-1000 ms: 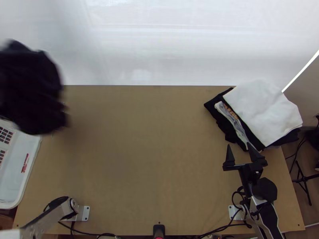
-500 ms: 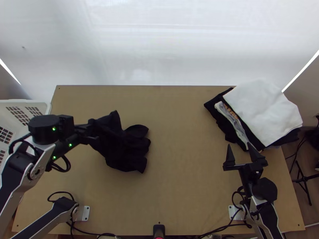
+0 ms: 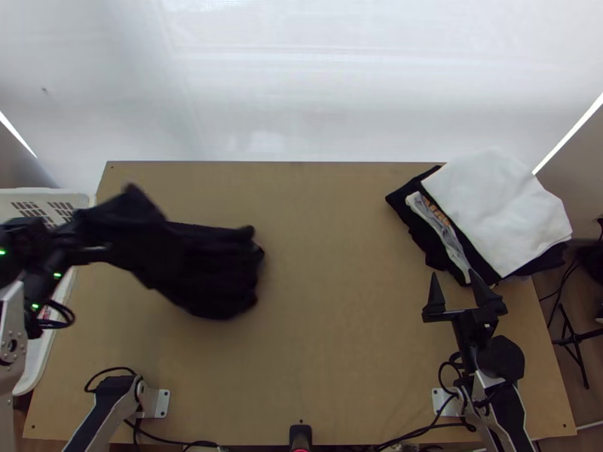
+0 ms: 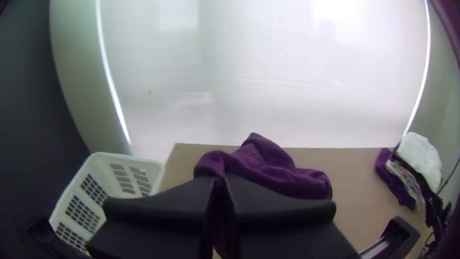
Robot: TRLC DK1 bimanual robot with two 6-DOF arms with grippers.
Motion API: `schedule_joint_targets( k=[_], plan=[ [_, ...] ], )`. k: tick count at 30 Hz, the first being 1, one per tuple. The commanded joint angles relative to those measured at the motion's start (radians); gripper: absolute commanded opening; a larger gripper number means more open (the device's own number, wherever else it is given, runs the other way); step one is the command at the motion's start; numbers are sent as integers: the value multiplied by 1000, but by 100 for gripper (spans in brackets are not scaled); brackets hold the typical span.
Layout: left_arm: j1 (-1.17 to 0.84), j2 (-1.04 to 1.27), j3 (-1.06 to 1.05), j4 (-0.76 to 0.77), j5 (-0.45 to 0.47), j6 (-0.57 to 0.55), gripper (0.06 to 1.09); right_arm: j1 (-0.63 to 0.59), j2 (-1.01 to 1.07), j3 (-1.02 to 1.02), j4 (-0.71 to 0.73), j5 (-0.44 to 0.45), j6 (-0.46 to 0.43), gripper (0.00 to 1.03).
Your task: Fold the t-shirt
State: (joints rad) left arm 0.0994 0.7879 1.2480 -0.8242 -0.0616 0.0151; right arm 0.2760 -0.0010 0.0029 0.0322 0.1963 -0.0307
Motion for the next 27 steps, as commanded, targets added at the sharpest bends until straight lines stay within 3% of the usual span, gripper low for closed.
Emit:
schedule_joint_targets(
  k=[1,5,8,13,17,27],
  plan=[
    [368,-16,36,28,3,180,9,-8,1,0,0,0,0,98],
    [413,-15,44,42,6,195,9,-11,1,0,0,0,0,98],
    [335,-13,56,23,17,126,9,-14,1,0,0,0,0,98],
    [-115,2,45,-12,13,-219,9,-15,1,0,-2,0,0,98],
    [-428,60,-67,30,-95,-402,9,-15,1,0,0,0,2,98],
    [-902,352,-417,332,-122,-369,9,-9,-1,0,-2,0,5,98]
  ],
)
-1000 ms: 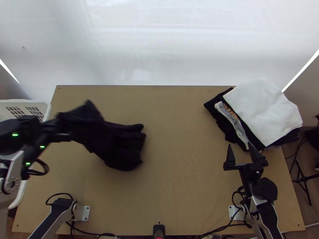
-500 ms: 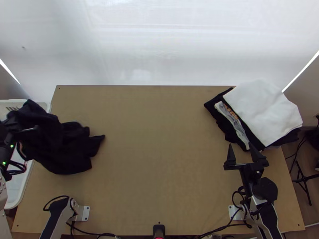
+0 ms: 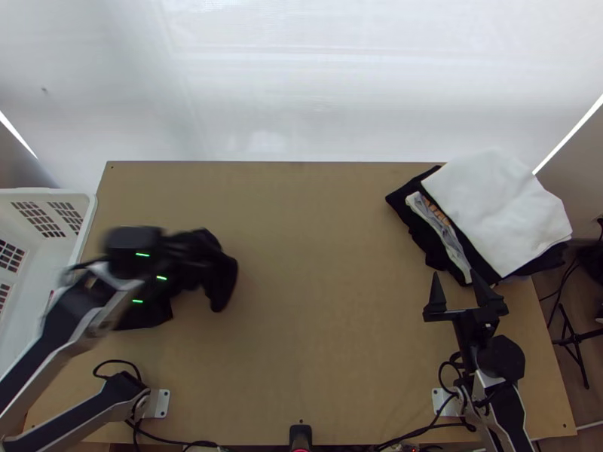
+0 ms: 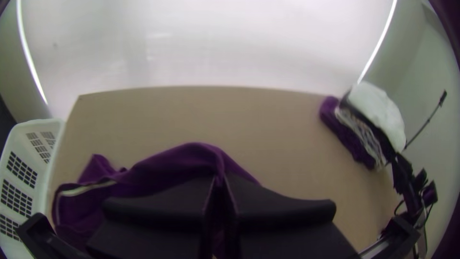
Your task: Fold the t-shirt
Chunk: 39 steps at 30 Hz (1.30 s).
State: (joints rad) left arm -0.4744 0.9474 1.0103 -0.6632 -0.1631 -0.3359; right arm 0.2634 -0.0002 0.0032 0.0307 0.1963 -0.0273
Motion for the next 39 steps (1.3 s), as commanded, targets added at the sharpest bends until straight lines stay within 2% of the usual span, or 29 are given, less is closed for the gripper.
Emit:
schedule_joint_targets(
  k=[1,7,19,24,30,31,32,34,35,39],
  plan=[
    [-369,240,-187,208,-21,-17,9,4,-1,0,0,0,1,98],
    [-530,550,-85,415,-21,-9,9,4,-1,1,0,0,1,98],
    [-556,1051,499,484,-29,-69,9,2,-1,0,0,0,1,98],
    [-556,1182,732,482,-41,-97,9,2,-1,1,2,0,1,98],
    [-558,1308,912,481,-44,-98,9,5,-1,1,2,0,1,98],
    [-558,1314,926,484,-46,-97,18,5,-1,0,0,0,1,98],
    [-558,1315,942,484,-46,-95,40,5,-1,0,0,0,1,98],
    [-552,1312,973,476,-41,-80,98,4,0,0,0,0,-3,98],
    [-547,1308,993,464,-30,-69,105,5,-1,0,0,0,-2,98],
    [-527,1229,1004,425,42,-77,105,16,-1,0,0,-1,7,98]
  ],
)
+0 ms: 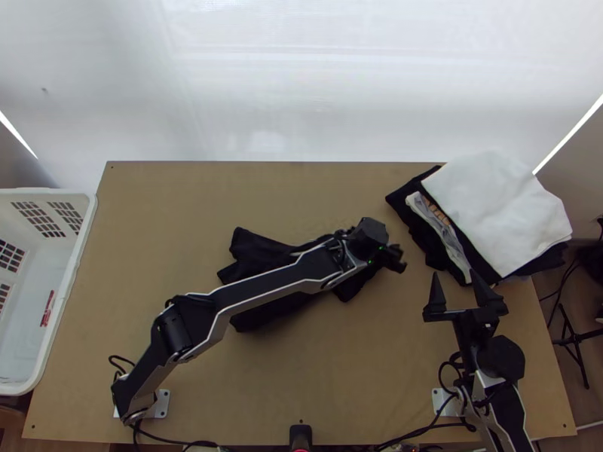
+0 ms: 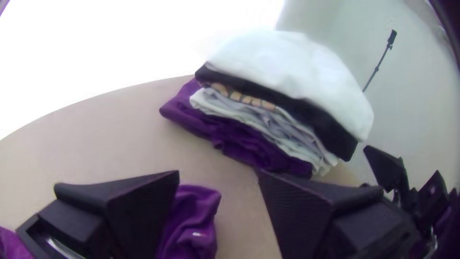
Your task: Fold the t-shirt
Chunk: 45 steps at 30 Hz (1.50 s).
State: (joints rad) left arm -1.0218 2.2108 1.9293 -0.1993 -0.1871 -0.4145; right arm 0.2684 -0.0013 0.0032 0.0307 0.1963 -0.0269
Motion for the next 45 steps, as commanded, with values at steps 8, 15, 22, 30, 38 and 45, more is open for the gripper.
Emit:
schedule_joint_targets(
  k=[8,15,22,30,38,45],
  plan=[
    [200,-177,74,-215,81,97,105,48,-2,0,6,3,90,98],
    [479,-421,-204,-292,-25,220,105,18,1,3,0,2,-13,99],
    [697,-635,-414,-281,-23,267,105,23,185,147,-20,3,47,99],
    [838,-841,-619,-256,-22,212,105,35,811,653,-305,6,159,98],
    [1010,-1047,-869,-218,18,224,105,338,1071,971,-532,-41,-67,98],
    [1054,-1166,-1061,-86,55,253,105,686,1250,1118,-572,-40,-199,94]
  ],
)
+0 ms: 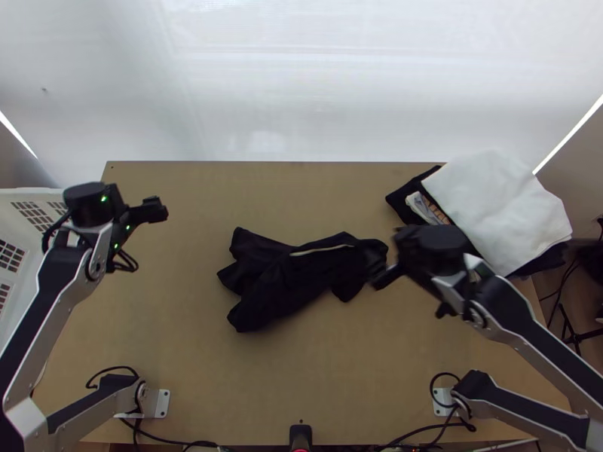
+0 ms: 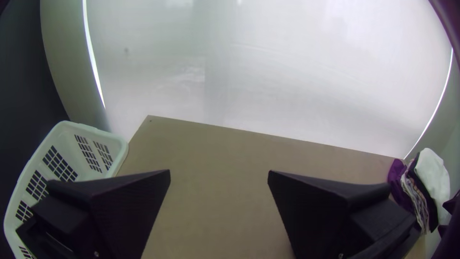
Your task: Fold the t-shirt
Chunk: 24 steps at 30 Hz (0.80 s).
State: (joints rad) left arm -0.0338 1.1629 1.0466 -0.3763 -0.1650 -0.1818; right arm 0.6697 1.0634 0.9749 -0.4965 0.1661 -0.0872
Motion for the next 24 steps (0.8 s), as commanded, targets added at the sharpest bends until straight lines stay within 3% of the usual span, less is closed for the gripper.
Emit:
schedule_joint_targets(
  k=[1,4,10,14,18,21,24],
  plan=[
    [69,-123,-200,114,38,22,105,321,211,142,-45,-10,-172,97],
    [69,-127,-246,160,47,22,105,423,259,110,-48,-23,-253,98],
    [69,-111,-301,261,58,22,105,559,337,-13,-37,-114,-327,98],
    [71,-92,-310,295,58,15,105,579,385,-54,64,-128,-341,87],
    [75,-81,-312,321,58,1,105,576,457,-47,161,-128,-370,85],
    [78,-74,-313,330,58,-10,105,568,506,-41,250,-128,-418,67],
    [81,-72,-313,333,58,-22,105,561,555,-27,325,-126,-456,67]
  ],
)
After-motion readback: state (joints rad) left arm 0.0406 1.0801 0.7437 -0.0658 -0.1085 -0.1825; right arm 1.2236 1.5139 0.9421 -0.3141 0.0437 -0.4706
